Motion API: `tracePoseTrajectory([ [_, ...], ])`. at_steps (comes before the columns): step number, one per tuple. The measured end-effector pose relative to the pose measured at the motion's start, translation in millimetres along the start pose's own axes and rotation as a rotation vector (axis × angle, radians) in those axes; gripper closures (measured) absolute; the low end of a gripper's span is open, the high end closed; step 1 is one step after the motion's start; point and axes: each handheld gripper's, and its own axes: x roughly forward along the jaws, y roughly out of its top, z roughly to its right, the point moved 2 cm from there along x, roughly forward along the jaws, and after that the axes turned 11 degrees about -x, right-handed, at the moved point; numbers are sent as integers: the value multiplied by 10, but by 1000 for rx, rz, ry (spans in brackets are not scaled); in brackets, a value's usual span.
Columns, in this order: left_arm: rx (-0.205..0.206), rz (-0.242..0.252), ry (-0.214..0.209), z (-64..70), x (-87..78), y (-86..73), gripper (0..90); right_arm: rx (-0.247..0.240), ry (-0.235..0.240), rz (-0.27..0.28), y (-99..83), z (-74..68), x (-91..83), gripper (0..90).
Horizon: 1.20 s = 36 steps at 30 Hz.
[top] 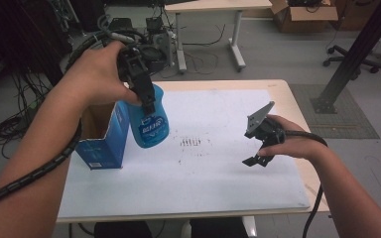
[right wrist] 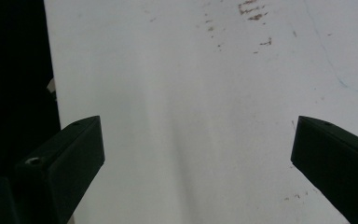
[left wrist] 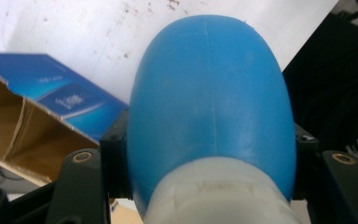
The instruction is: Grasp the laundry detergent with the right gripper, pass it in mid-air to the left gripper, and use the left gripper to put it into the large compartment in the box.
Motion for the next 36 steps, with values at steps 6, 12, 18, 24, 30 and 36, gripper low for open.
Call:
tracePoseTrajectory([
  [6, -125, 1, 30, -182, -128, -40, 381, -41, 64, -73, 116, 17, -83, 29],
  [12, -277, 24, 7, -392, -240, -106, 381, -62, 96, -120, 217, 32, -140, 29],
  [18, -451, 49, 22, -656, -366, -219, 382, -72, 127, -157, 270, 47, -128, 33],
  [24, -576, 21, 65, -824, -396, -258, 382, -77, 132, -155, 289, 55, -105, 35],
  [30, -704, 20, 74, -989, -415, -337, 383, -74, 138, -148, 307, 66, -110, 32],
  [36, -800, 36, 87, -1163, -398, -420, 382, -77, 142, -156, 316, 79, -126, 32],
])
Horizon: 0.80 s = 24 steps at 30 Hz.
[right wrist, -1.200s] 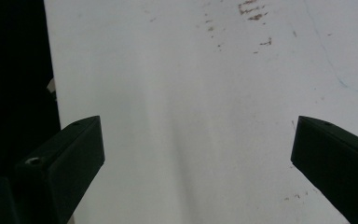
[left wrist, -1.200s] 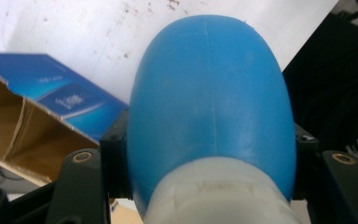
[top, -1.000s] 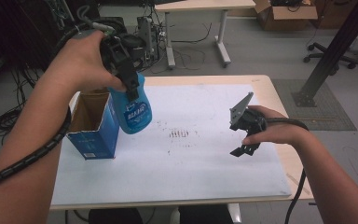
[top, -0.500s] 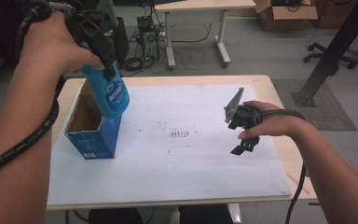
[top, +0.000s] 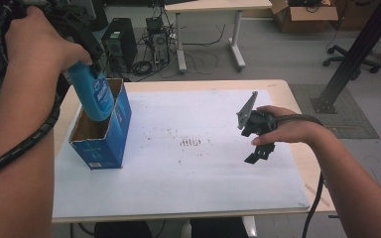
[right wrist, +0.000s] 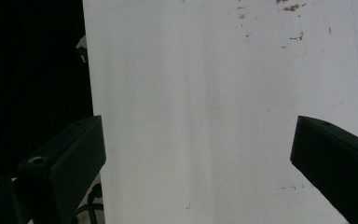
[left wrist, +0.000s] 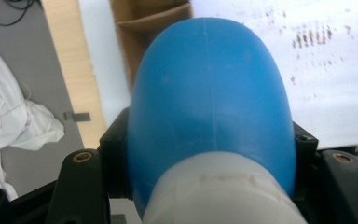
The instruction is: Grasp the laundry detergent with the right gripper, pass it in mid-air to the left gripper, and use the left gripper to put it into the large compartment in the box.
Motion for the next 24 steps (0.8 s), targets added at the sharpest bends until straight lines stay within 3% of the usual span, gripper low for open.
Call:
tracePoseTrajectory([
  [11, -89, 30, 12, -223, 76, 51, 382, 5, 1, -8, -11, 1, 2, 33],
  [24, -101, 5, 15, -321, 434, 87, 382, 6, 13, -10, 5, 9, 52, 33],
])
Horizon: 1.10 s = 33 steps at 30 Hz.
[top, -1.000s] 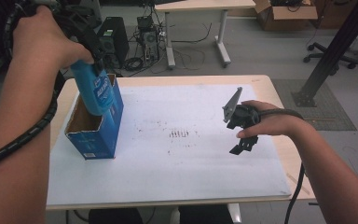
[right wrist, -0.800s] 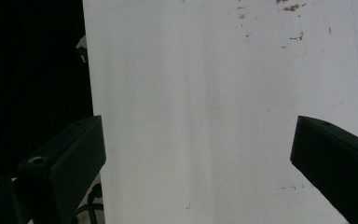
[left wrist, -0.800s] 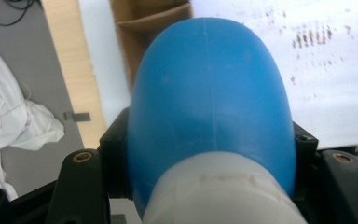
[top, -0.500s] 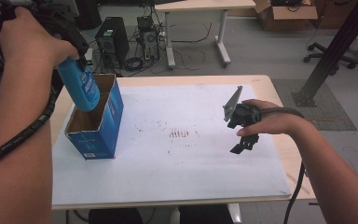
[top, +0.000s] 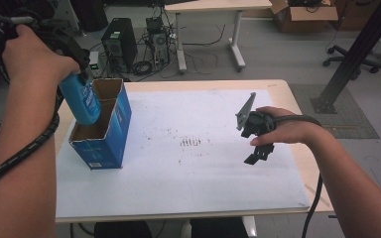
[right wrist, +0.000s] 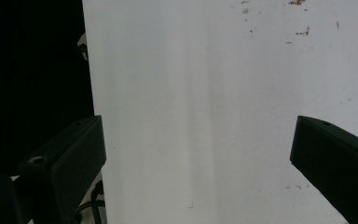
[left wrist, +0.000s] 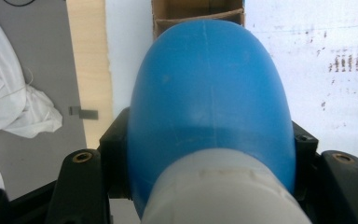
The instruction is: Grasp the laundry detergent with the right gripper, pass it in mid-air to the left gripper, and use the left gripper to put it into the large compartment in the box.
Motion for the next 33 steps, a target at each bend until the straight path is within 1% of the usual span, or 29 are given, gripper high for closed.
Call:
tracePoseTrajectory([
  [4, 3, -9, -5, -6, 136, 7, 382, 2, 2, -5, 8, -5, 9, 33],
  [5, 7, -19, -9, -14, 220, 9, 381, 1, 1, -4, 13, -9, 13, 33],
  [6, 7, -19, -9, -14, 220, 9, 382, 1, 1, -4, 13, -9, 13, 33],
  [9, 5, -24, -19, -33, 359, 11, 382, 7, 0, -8, 15, -15, 18, 33],
  [10, 6, -30, -21, -48, 448, 10, 382, 0, 1, -3, 15, -11, 26, 33],
  [11, 6, -30, -21, -48, 448, 10, 382, 0, 1, -3, 15, -11, 26, 33],
  [12, 5, -32, -20, -50, 491, 7, 382, 10, 4, -8, 15, -20, 37, 33],
  [13, 13, -42, -16, -56, 576, 2, 381, 3, 3, -5, 14, -14, 43, 33],
  [14, 13, -42, -16, -56, 576, 2, 382, 3, 3, -5, 14, -14, 43, 33],
  [24, 18, -57, -22, -69, 950, -39, 382, 7, 6, -1, 13, -30, 78, 32],
  [25, 19, -56, -22, -67, 990, -43, 382, 2, 5, 2, 13, -26, 86, 33],
  [26, 17, -59, -21, -65, 1031, -48, 382, 8, 8, 1, 13, -33, 89, 33],
  [27, 30, -66, -14, -50, 1104, -53, 381, 6, 9, 0, 10, -32, 99, 33],
  [29, 31, -66, -10, -43, 1131, -57, 381, 2, 10, 2, 10, -29, 104, 33],
  [30, 36, -66, -4, -25, 1178, -65, 382, 2, 12, 2, 7, -30, 106, 33],
  [31, 36, -66, -4, -25, 1178, -65, 381, 10, 12, 1, 5, -30, 106, 33],
  [32, 43, -61, -2, -19, 1197, -67, 381, 10, 12, 1, 5, -30, 106, 33],
  [33, 44, -66, -1, -14, 1213, -69, 382, 6, 10, 4, 4, -24, 109, 32],
])
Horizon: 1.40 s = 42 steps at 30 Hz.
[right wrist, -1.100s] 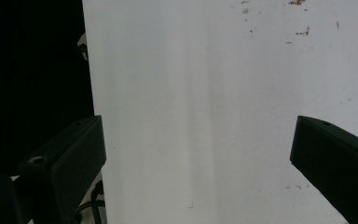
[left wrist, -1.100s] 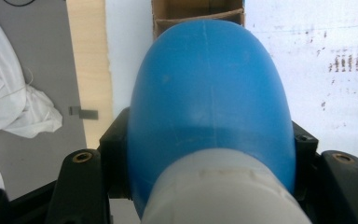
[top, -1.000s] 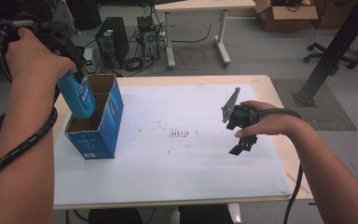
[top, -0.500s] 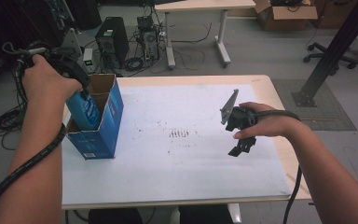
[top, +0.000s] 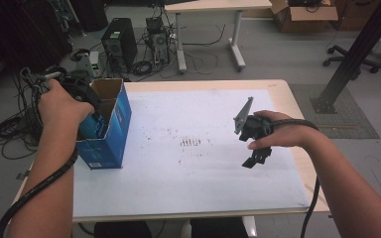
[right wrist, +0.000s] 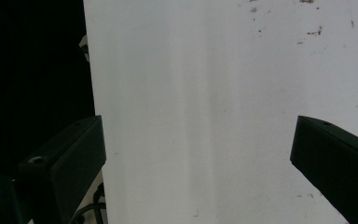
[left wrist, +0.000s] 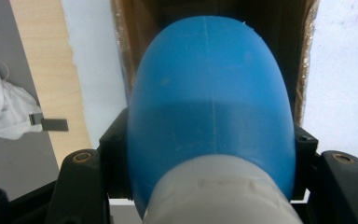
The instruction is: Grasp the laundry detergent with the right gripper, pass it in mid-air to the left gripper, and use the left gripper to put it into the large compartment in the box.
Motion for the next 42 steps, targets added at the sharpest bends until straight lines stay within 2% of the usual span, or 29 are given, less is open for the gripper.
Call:
tracePoseTrajectory([
  [18, 10, -19, 4, 37, 350, 22, 381, 2, 8, -2, -11, -3, 46, 33],
  [30, 18, -25, 5, 78, 480, 46, 381, 5, 11, -5, -23, 3, 78, 33],
  [42, 12, -23, 0, 63, 507, 65, 382, 9, 12, -4, -47, 14, 91, 34],
])
